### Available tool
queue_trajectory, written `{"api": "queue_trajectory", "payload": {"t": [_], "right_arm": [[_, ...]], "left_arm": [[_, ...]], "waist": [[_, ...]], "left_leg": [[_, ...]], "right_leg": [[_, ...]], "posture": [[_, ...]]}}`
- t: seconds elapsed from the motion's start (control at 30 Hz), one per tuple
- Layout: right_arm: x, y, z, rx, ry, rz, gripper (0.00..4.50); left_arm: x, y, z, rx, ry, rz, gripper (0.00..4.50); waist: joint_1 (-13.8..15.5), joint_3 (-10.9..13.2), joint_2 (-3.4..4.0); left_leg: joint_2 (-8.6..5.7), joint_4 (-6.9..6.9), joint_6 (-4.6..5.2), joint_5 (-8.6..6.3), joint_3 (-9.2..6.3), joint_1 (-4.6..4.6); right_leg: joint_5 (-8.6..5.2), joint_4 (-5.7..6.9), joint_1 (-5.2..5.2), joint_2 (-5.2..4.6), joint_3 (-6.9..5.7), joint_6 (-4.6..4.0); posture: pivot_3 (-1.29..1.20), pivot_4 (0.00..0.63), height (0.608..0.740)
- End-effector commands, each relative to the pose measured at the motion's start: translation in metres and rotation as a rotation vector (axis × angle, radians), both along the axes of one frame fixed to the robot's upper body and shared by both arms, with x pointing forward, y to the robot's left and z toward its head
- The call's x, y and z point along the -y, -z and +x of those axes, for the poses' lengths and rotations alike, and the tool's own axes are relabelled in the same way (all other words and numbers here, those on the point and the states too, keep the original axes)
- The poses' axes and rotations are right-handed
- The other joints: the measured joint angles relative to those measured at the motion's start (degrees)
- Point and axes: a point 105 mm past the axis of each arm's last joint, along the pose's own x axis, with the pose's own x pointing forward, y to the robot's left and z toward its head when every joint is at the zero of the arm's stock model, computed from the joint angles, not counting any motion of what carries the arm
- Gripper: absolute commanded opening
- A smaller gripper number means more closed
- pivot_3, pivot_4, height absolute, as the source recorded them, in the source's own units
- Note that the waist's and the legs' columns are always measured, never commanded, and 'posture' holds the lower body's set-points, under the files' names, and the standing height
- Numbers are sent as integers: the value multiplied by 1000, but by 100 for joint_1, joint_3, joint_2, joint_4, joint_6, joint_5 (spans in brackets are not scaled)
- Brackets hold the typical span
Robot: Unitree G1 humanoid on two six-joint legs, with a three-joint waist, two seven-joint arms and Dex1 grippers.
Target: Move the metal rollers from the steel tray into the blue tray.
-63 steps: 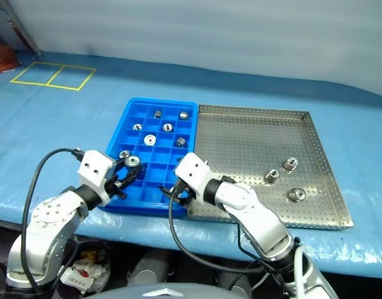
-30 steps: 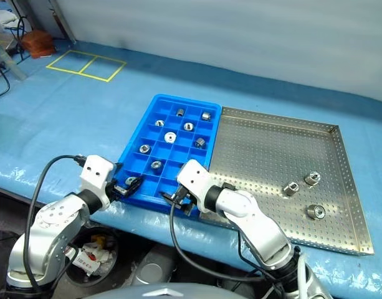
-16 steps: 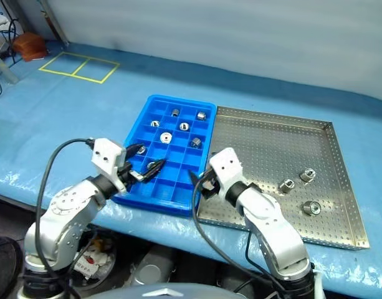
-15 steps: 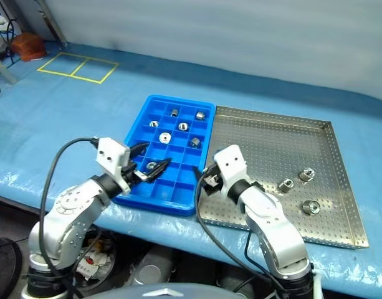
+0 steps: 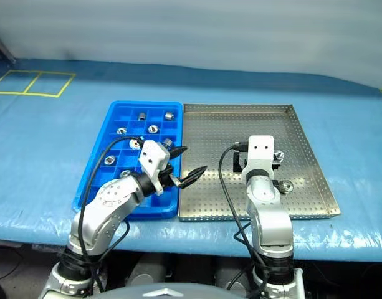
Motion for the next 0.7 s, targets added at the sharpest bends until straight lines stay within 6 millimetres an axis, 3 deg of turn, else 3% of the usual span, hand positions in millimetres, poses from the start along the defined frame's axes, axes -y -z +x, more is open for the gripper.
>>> {"api": "queue_trajectory", "payload": {"t": [0.03,0.37,0.63,0.7], "right_arm": [[8,-5,7,31,77,13,4500],[16,22,16,-27,168,159,4500],[-2,45,15,-98,86,182,4500],[-4,47,15,-104,83,185,4088]], "left_arm": [[16,-5,-8,32,64,-27,4464],[29,2,-22,23,84,-42,4464],[28,4,-23,13,75,-41,4464],[28,3,-23,13,73,-43,4500]], "waist": [[-53,1,1],[-121,1,6],[-113,2,12],[-100,2,12]], "left_leg": [[1,0,0,0,0,1],[-2,1,12,7,1,7],[-2,0,14,8,0,7],[-2,0,14,8,0,7]], "right_leg": [[1,1,-1,2,4,2],[9,1,-1,0,24,16],[10,1,-1,0,25,17],[10,1,-1,0,25,17]], "posture": [[97,150,740],[112,150,740],[146,150,740],[153,150,740]]}}
